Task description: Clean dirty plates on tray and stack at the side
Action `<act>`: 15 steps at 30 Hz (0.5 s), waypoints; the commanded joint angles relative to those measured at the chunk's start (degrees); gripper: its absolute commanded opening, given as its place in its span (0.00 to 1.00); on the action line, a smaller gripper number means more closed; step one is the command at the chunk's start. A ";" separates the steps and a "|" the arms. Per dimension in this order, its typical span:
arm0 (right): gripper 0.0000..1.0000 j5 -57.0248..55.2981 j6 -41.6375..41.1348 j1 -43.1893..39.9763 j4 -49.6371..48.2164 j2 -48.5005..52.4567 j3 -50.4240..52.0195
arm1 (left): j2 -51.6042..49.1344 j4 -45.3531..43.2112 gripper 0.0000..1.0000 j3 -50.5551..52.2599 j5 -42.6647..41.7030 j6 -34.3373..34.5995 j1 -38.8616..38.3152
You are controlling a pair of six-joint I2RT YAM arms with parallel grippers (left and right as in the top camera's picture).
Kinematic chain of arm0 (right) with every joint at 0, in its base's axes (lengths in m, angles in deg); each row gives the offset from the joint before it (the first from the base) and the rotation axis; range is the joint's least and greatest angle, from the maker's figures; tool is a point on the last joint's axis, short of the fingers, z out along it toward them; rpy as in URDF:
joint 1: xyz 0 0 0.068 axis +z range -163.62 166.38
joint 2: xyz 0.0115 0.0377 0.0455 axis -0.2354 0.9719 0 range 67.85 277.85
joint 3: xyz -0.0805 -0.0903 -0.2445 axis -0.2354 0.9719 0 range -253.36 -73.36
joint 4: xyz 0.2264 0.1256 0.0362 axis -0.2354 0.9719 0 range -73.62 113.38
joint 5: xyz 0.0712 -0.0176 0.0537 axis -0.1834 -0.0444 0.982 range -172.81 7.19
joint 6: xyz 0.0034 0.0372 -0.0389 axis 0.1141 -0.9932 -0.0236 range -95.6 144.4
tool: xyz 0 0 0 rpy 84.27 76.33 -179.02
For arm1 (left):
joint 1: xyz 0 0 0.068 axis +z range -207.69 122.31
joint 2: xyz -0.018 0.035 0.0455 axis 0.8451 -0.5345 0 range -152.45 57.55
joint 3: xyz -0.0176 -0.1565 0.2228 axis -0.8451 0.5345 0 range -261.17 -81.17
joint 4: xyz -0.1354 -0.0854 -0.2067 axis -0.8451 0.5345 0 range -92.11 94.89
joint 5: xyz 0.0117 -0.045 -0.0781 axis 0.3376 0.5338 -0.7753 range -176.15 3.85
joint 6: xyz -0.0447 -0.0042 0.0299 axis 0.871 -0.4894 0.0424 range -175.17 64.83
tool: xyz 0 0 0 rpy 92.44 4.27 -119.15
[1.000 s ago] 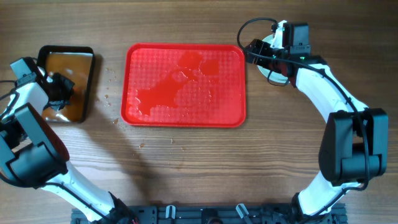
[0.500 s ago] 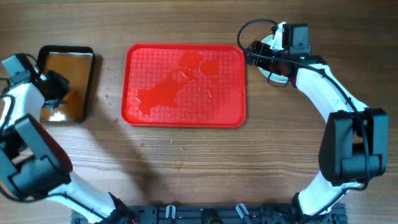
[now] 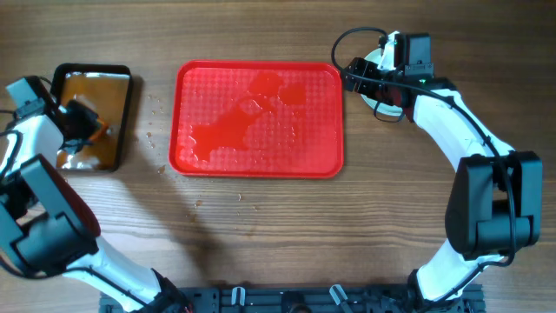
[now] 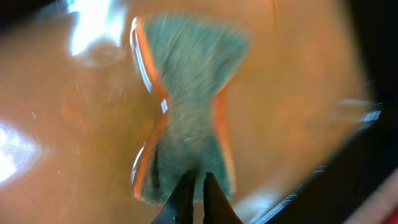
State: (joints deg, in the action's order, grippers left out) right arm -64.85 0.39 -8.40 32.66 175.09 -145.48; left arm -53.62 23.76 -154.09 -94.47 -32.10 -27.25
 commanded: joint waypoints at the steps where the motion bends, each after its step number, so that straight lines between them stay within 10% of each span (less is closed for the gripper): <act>1: 0.84 -0.61 -0.02 0.09 0.07 -0.57 0.24 | 2.62 -0.26 0.04 -0.48 1.73 -0.33 -0.15; 15: 0.84 -0.61 0.00 0.09 0.09 -0.57 0.24 | -5.68 2.95 0.04 -0.83 3.89 -0.31 -0.28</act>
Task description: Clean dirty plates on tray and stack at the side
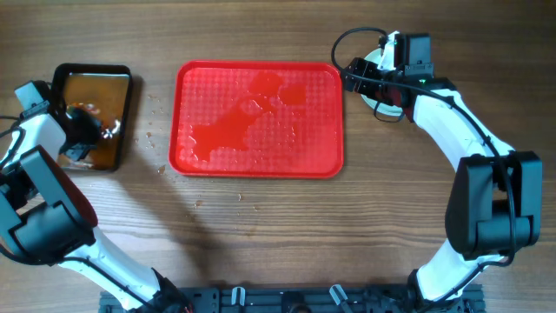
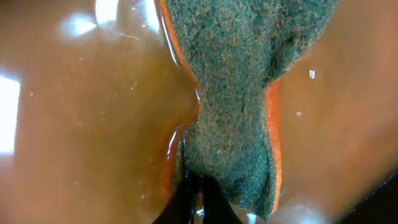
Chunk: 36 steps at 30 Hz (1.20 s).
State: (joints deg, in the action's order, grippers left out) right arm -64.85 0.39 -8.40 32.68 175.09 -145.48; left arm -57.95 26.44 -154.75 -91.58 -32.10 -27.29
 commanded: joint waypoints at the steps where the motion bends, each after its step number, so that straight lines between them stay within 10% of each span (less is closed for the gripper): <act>1: 0.84 -0.61 0.00 0.09 0.11 -0.57 0.24 | -0.11 0.28 0.04 -0.46 0.96 -0.31 -0.31; 18: 0.84 -0.61 -0.02 0.09 0.31 -0.57 0.24 | -2.32 -17.92 0.04 -0.61 5.16 -0.31 0.33; 36: 0.82 -0.59 0.02 0.09 0.92 -0.57 0.24 | 5.92 -11.02 0.04 -0.70 5.97 -0.31 0.20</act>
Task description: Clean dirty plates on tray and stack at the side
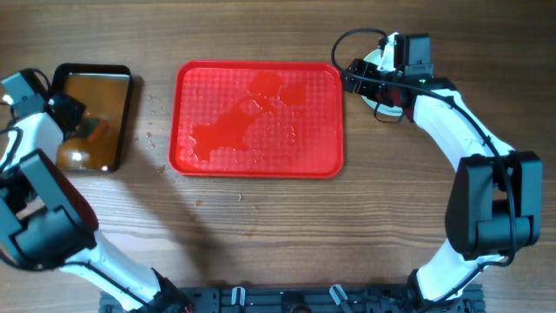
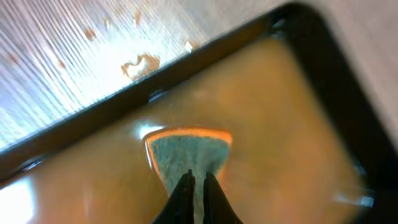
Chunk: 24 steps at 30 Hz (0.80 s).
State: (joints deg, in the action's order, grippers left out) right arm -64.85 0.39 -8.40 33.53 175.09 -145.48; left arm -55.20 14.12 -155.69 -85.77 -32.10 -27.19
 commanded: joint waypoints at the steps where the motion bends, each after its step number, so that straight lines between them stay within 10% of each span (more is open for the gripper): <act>1: 0.79 -0.61 0.02 0.09 0.07 -0.57 0.24 | 3.17 2.45 0.04 0.26 -1.14 -0.31 0.09; 11: 0.95 -3.37 2.45 0.02 1.62 -8.74 -1.55 | 16.92 6.16 0.09 0.24 -19.41 -0.28 0.09; 17: 0.99 -14.80 3.54 0.04 12.28 -22.53 -1.51 | 27.67 15.74 1.00 0.26 -23.50 -0.28 0.09; 24: 1.00 -11.91 9.18 0.09 28.59 -37.13 -1.42 | 27.67 18.14 1.00 0.26 -23.30 -0.28 0.11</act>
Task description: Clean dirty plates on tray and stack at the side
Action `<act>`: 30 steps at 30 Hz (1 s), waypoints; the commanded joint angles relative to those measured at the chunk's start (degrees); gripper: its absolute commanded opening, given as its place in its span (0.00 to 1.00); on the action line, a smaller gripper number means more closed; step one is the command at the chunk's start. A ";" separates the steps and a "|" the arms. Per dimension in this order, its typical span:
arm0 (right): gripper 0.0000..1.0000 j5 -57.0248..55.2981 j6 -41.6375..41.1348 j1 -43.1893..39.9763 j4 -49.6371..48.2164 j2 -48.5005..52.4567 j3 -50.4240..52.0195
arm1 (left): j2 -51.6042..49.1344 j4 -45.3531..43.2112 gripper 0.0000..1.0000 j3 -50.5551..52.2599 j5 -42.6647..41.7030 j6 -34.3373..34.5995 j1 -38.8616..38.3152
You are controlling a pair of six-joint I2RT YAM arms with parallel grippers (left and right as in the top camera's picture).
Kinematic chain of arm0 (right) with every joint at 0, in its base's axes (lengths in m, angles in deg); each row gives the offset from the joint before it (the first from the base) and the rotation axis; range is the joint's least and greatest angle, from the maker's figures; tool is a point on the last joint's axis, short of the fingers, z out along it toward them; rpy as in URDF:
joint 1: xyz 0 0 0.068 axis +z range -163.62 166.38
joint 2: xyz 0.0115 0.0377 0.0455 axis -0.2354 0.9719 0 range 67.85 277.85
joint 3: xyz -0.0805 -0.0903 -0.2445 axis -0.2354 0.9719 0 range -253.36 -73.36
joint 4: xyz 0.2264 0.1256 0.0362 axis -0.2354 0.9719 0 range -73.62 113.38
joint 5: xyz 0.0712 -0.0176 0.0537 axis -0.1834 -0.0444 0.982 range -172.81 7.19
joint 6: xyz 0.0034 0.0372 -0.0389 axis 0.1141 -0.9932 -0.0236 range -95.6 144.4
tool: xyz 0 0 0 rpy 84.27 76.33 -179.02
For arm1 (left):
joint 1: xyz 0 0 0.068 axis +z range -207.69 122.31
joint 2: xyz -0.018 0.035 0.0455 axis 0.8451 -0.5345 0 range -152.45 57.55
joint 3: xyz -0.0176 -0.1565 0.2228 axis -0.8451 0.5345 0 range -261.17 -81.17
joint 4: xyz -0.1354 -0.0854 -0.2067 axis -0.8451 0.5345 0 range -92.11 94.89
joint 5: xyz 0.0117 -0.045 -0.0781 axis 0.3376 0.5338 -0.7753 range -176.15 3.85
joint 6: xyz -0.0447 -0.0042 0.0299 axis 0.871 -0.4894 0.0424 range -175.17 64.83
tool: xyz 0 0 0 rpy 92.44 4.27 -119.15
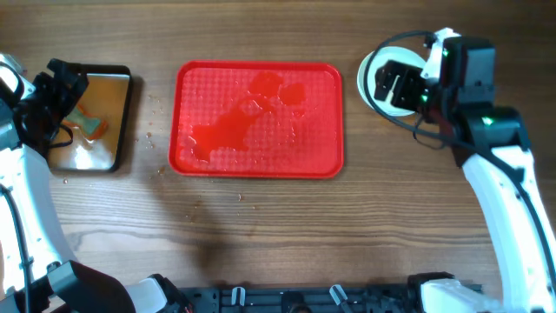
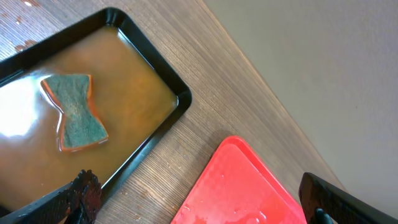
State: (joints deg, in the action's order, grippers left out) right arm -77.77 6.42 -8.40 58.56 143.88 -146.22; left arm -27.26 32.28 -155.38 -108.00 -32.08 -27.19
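No plates stand on the red tray (image 1: pixel 259 119), which only shows wet patches; its corner also shows in the left wrist view (image 2: pixel 242 186). To its right lies a white plate (image 1: pixel 368 83), and my right gripper (image 1: pixel 395 87) hangs over it; how its jaws stand is unclear. A green and orange sponge (image 2: pixel 74 112) lies in brown water in the black basin (image 2: pixel 180 99). My left gripper (image 2: pixel 202 205) is open and holds nothing. In the overhead view it sits at the basin's upper left (image 1: pixel 65 83).
The black basin (image 1: pixel 122 117) stands at the far left, with a strip of bare wood and a few water drops (image 1: pixel 152 113) between it and the red tray. A cable loops from the right arm above the plate (image 1: pixel 408 39).
My left gripper was shut on the sponge in the water; it is now open and higher up, and the sponge lies loose in the basin. The right arm has shifted right and now hangs over the plate.
My left gripper was shut on the sponge down in the brown water at the first two moments. It still held the sponge at the third, seen from farther off. Now it has let go. The right gripper stayed at the plate's left edge until it shifted just now.
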 commanded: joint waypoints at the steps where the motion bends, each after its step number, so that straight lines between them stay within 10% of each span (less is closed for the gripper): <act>1: 1.00 2.45 3.10 0.09 4.50 -7.10 -0.68 | -0.26 -0.02 1.00 -0.04 -1.07 -0.31 0.11; 12: 1.00 4.42 -17.25 0.09 11.41 -7.61 -0.68 | -0.26 -0.02 1.00 -0.04 -1.07 -0.31 0.11; 23: 1.00 -0.26 -13.53 0.20 14.34 -8.50 0.04 | -0.26 -0.02 1.00 -0.04 -1.07 -0.31 0.11; 30: 1.00 -3.63 -5.51 0.17 -9.81 -21.70 21.94 | -0.26 -0.02 1.00 -0.04 -1.07 -0.31 0.11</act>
State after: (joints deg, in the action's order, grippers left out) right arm -79.43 -4.16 -8.40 56.48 128.43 -134.05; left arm -27.26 32.43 -155.38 -108.52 -32.08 -27.19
